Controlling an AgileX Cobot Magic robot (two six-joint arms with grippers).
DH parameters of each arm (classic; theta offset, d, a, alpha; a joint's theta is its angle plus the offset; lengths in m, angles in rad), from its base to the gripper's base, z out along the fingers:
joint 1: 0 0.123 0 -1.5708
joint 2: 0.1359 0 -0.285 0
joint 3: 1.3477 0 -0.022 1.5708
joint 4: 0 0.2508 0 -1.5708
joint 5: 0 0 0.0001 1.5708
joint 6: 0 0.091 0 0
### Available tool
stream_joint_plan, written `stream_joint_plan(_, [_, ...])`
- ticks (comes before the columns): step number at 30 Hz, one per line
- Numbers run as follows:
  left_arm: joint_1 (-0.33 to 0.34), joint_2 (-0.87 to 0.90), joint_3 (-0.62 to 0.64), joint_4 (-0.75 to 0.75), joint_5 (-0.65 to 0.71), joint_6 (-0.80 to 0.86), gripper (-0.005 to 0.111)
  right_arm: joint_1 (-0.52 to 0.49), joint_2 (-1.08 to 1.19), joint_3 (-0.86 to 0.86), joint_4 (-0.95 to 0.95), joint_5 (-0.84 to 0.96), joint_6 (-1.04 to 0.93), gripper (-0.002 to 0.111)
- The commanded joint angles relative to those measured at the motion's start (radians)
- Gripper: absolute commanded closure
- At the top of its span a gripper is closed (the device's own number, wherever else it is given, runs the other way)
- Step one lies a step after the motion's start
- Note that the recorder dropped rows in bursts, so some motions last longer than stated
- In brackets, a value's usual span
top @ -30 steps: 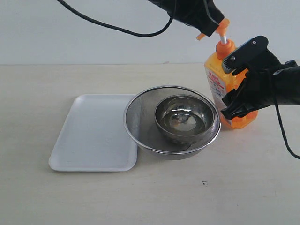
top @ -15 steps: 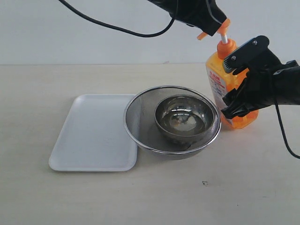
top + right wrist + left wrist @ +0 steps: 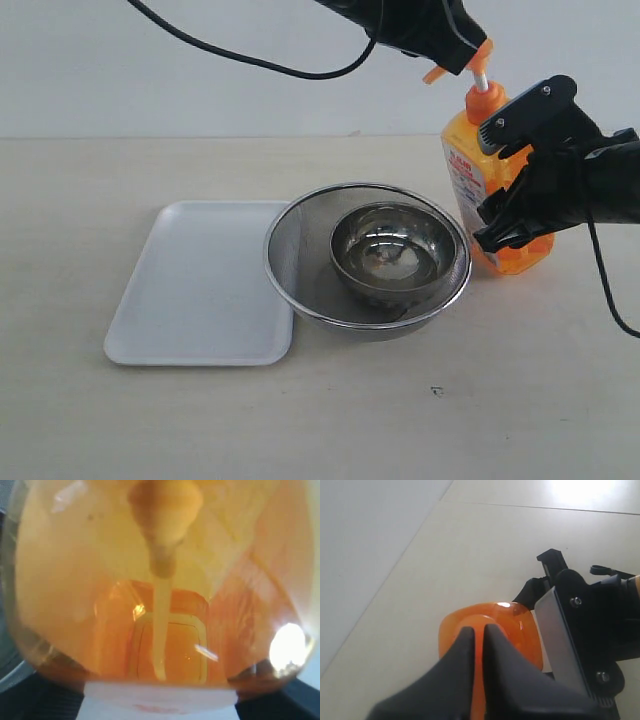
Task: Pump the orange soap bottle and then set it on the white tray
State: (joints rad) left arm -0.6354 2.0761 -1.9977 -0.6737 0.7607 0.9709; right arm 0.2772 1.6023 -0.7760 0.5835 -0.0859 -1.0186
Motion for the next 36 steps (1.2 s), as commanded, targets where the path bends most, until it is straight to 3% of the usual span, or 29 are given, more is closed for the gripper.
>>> stream_joint_plan(1, [-0.005,0.041,0.019,0.042,0.062,-0.012,0.102,0.001,-0.015,-0.006,-0.013,0.000,-0.006,0.108])
stream_joint_plan(36, [-0.005,0.041,0.060,0.061,0.074,-0.012,0.102,0.001,-0.015,-0.006,-0.013,0.000,-0.004,0.108])
